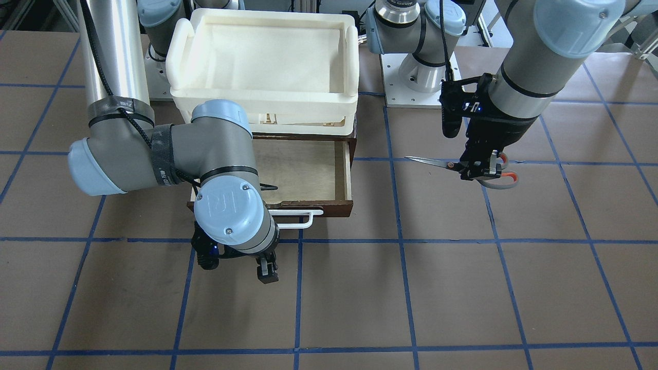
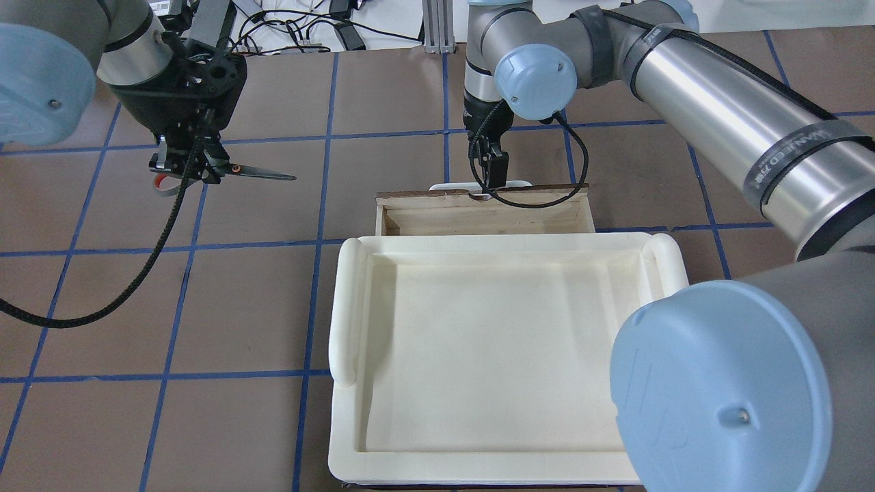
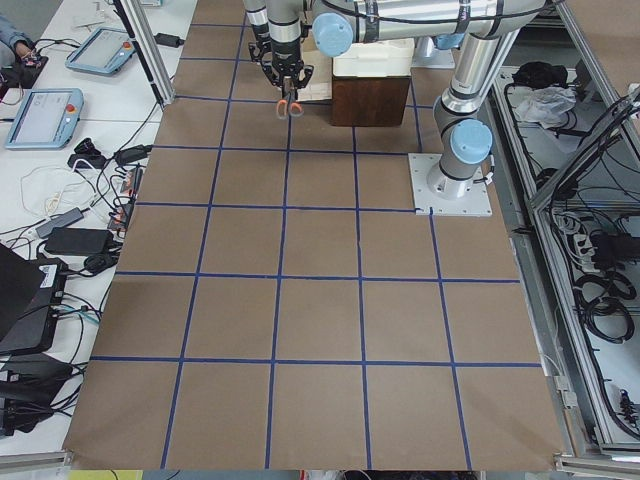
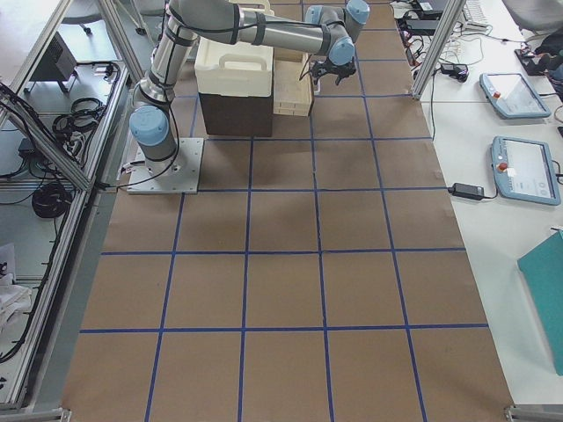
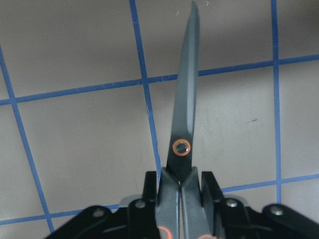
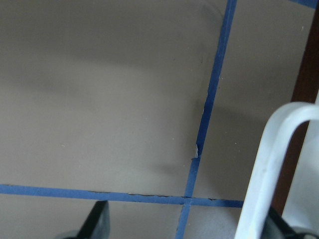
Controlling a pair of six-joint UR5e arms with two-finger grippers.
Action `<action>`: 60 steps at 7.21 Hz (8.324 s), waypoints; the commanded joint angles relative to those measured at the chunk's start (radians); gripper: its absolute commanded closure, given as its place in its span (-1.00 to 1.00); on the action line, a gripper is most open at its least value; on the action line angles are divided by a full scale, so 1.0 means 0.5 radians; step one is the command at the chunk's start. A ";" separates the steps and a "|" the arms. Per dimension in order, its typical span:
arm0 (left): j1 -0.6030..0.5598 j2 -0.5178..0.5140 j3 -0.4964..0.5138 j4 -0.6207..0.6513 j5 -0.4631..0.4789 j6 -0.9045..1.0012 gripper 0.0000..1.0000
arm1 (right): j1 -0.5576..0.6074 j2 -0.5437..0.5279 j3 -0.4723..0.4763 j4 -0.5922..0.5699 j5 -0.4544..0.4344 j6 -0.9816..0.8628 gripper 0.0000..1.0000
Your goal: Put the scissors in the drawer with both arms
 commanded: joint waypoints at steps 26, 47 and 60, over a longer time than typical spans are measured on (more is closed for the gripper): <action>-1.003 -0.457 0.199 0.316 -0.114 -1.190 1.00 | -0.548 -0.944 0.094 0.331 -0.237 -3.056 -1.00; -1.151 -0.586 -0.012 0.454 -0.135 -1.273 0.91 | -0.542 -0.987 0.220 0.337 -0.258 -3.065 -1.00; -0.832 -0.301 0.340 0.157 -0.260 -1.279 -0.21 | -0.465 -1.020 0.263 0.358 -0.191 -3.059 -1.00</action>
